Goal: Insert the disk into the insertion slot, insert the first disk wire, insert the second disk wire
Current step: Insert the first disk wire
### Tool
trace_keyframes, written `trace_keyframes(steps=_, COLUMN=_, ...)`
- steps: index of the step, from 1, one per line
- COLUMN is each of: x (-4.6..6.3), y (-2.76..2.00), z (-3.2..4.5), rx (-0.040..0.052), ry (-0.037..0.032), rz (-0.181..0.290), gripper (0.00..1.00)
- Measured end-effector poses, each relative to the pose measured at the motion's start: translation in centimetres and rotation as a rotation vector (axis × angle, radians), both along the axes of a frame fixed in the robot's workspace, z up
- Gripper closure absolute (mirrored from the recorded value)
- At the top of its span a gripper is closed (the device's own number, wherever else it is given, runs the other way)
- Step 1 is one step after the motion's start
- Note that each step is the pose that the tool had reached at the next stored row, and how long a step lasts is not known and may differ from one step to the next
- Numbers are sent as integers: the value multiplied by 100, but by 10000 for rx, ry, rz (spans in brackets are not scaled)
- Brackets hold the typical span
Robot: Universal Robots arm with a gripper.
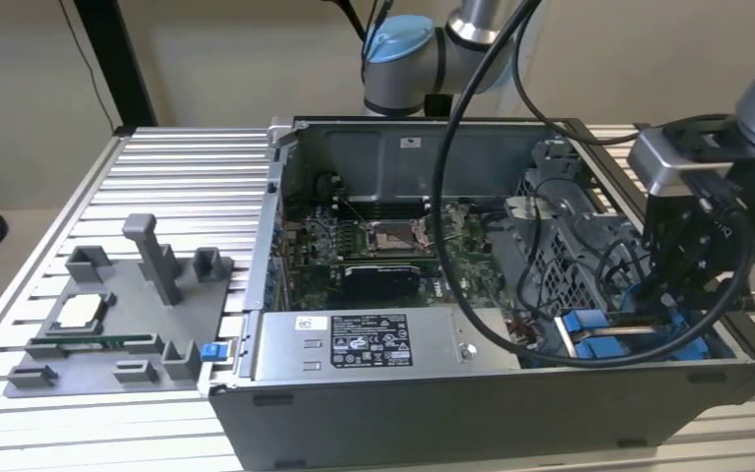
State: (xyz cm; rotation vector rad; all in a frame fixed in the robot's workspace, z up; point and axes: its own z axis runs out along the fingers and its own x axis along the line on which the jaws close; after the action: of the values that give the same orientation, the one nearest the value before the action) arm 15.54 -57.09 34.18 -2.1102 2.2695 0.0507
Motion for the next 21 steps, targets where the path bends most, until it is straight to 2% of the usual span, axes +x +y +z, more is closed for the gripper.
trace_keyframes(steps=11, x=-29, y=15, z=-7, rx=2, ry=-46, rz=-11, gripper=100)
trace_keyframes(steps=21, x=-32, y=17, z=-59, rx=1, ry=-265, rz=-13, gripper=100)
